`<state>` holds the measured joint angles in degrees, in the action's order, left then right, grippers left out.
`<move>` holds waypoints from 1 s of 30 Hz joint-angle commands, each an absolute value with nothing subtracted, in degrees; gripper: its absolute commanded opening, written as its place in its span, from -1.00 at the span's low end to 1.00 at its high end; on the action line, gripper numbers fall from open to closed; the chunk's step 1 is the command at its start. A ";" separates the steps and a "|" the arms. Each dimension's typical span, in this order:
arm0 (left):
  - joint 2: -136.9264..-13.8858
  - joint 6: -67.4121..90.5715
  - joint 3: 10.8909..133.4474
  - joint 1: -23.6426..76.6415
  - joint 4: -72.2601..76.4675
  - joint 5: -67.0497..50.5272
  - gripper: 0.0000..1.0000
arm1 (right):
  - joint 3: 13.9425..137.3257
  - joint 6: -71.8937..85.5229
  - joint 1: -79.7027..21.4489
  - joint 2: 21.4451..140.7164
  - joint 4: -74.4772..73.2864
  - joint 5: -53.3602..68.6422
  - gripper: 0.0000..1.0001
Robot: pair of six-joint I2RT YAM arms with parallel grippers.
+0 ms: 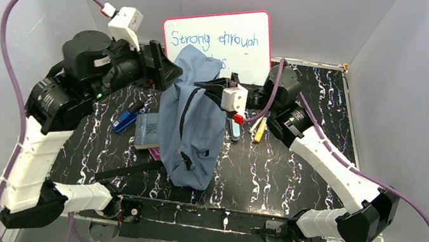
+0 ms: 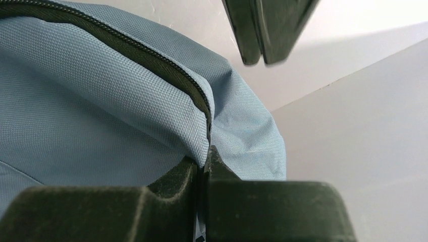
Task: Pack the student bag
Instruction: Adjust the student bag at the center of the board.
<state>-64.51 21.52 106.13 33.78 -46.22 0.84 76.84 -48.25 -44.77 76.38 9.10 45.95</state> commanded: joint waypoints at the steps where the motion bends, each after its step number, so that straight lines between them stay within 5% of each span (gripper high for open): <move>1: -66.12 28.32 109.93 33.83 -51.01 4.34 0.52 | 77.76 -52.05 -45.45 73.26 16.15 46.67 -1.00; 18: -67.35 38.21 103.80 33.84 -53.53 0.58 0.32 | 75.69 -52.88 -47.87 72.78 19.48 42.49 -1.00; 30: -65.90 33.54 96.50 33.82 -45.67 -5.69 -0.31 | 73.30 -52.76 -48.41 71.72 20.41 41.20 -1.00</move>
